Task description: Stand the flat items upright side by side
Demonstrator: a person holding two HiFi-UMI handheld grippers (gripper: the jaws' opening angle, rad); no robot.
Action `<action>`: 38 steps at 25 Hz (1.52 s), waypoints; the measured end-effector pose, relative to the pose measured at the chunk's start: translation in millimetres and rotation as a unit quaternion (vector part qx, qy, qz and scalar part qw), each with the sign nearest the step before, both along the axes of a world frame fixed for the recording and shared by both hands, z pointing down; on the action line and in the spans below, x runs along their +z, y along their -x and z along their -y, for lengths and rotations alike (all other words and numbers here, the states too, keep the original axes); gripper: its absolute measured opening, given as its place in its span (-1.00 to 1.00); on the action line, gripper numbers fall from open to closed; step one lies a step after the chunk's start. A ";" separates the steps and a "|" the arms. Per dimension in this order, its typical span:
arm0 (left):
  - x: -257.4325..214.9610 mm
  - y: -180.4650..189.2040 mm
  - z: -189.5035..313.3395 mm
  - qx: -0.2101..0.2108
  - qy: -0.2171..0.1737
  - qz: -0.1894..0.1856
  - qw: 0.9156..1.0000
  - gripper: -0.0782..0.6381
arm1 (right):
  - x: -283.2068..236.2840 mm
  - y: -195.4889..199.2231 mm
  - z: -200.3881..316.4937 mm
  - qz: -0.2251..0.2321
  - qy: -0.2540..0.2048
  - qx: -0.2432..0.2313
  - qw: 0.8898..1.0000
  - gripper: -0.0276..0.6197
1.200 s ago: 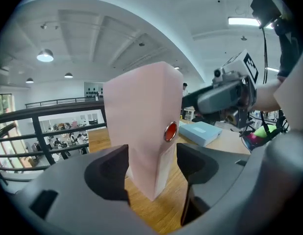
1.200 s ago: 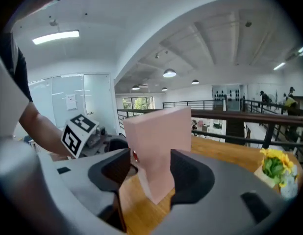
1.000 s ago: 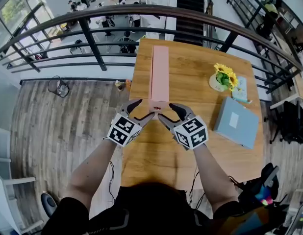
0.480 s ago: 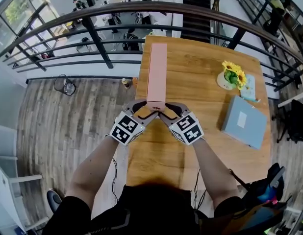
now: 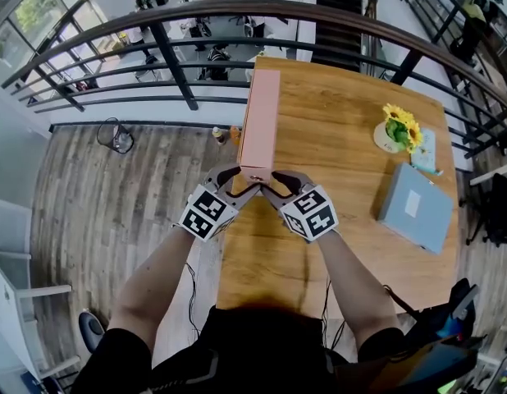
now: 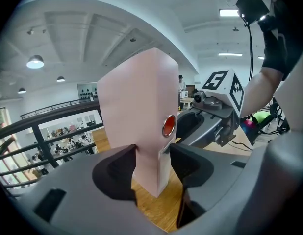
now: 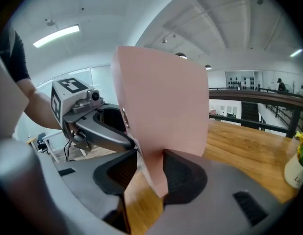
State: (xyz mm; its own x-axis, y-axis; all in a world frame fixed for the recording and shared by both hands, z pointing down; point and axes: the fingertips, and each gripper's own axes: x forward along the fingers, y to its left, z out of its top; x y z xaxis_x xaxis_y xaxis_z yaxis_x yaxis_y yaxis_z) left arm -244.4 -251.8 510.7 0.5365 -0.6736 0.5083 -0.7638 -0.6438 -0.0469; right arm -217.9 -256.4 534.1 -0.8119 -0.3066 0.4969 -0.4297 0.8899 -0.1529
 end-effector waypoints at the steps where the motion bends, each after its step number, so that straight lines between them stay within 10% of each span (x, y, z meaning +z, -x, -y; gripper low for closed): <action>1: 0.4 0.8 -0.3 0.000 0.000 0.003 1.000 -0.12 | 0.5 0.7 -0.3 0.004 0.004 0.003 1.000 -0.37; 23: 5.2 10.4 -14.1 -0.031 0.011 -0.020 0.999 -0.02 | -8.1 -22.5 -5.8 0.005 0.010 0.024 1.000 -0.32; 38: -61.0 -55.4 -81.7 0.008 -0.015 -0.121 0.993 -0.01 | -55.1 -154.6 -42.2 0.031 -0.021 0.170 0.985 -0.13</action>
